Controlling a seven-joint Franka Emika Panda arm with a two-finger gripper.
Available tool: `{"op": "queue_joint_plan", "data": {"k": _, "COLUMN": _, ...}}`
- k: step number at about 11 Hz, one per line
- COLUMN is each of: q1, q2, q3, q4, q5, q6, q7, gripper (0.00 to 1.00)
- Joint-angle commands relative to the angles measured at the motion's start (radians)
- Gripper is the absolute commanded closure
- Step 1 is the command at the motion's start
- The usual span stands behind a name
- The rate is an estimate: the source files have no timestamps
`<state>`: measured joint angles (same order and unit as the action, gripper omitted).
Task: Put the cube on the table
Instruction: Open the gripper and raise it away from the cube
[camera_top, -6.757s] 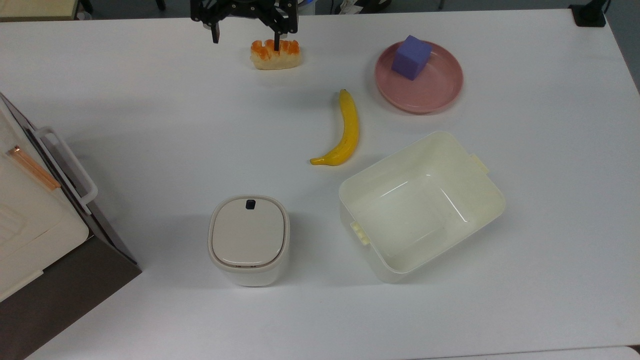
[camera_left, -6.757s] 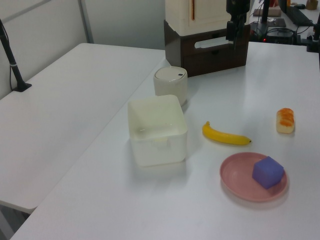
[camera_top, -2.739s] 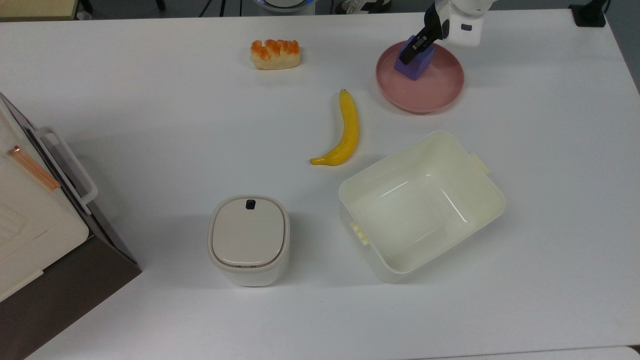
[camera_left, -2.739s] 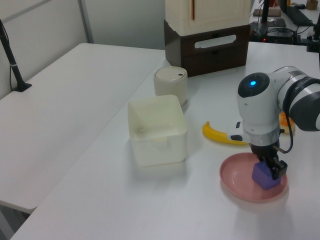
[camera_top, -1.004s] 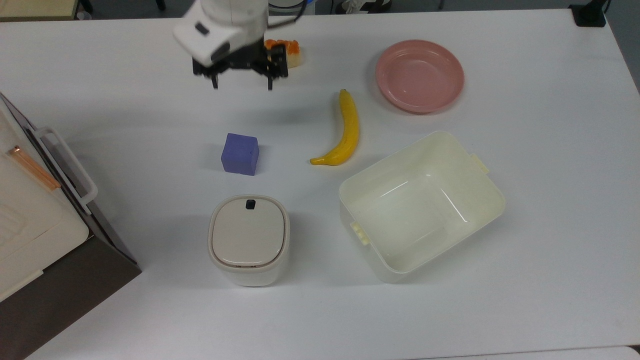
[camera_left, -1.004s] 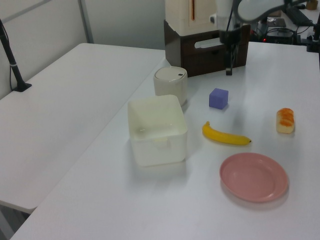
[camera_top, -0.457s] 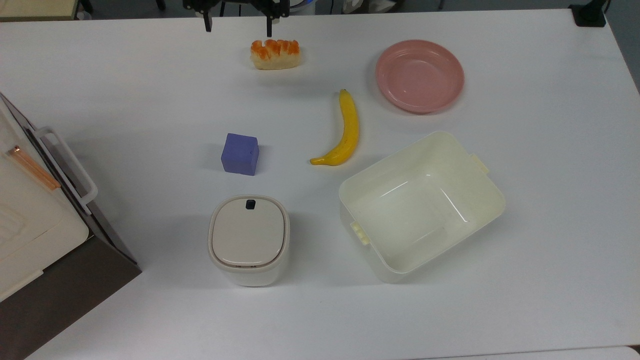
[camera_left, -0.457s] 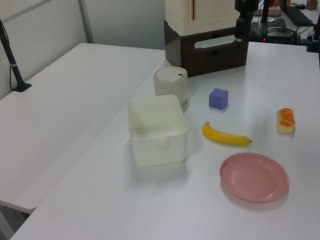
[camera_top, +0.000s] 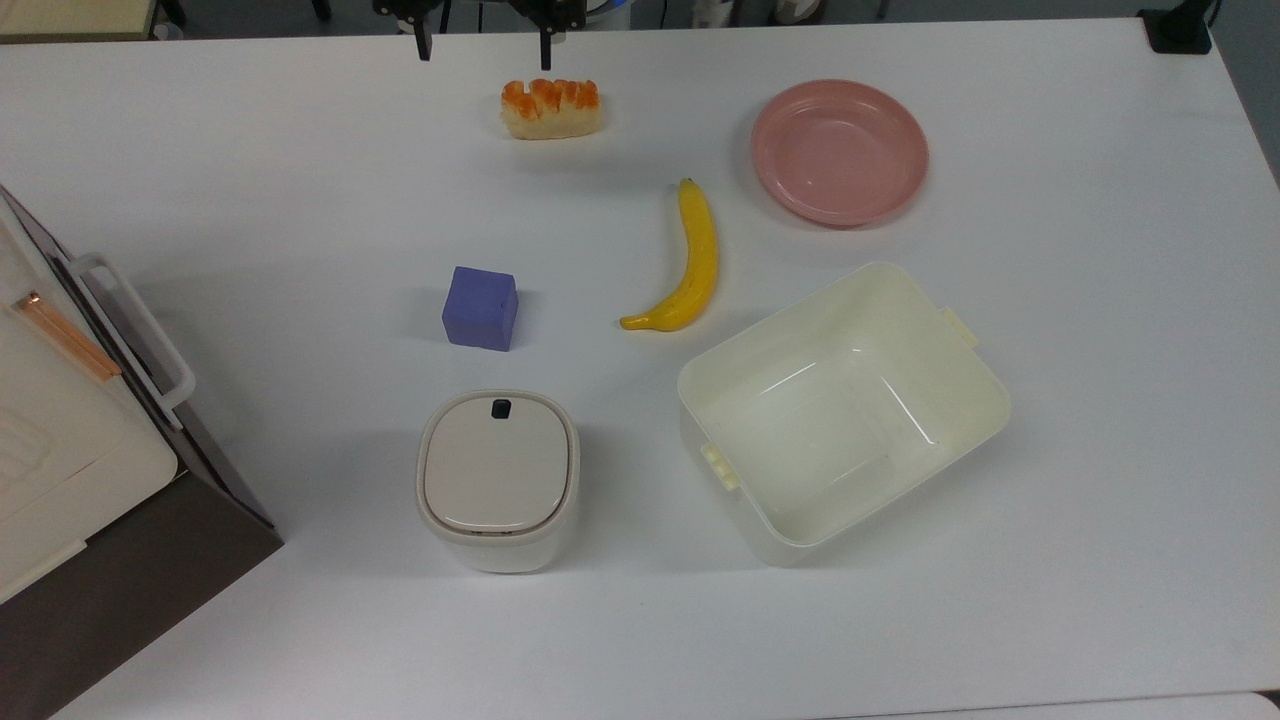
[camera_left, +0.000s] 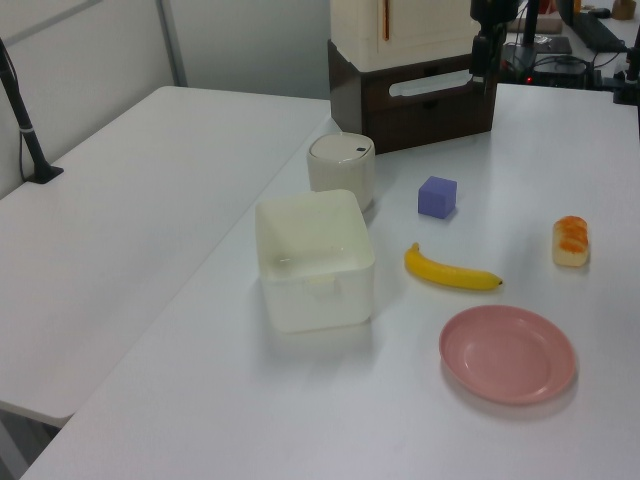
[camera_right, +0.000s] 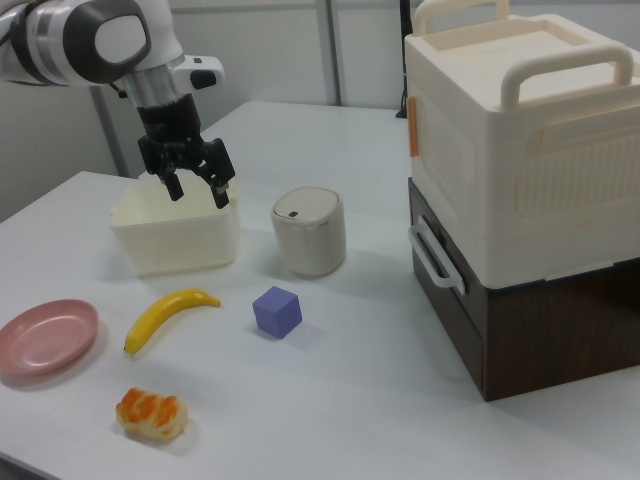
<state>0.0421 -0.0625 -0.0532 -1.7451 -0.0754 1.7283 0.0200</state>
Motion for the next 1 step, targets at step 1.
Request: {"op": "queue_joint_plan", "data": {"k": 1, "q1": 0.001, "q2": -0.007, "q3": -0.01, "q4": 0.013, "q5": 0.017, "q6": -0.016, "q7": 0.012, "gripper": 0.0}}
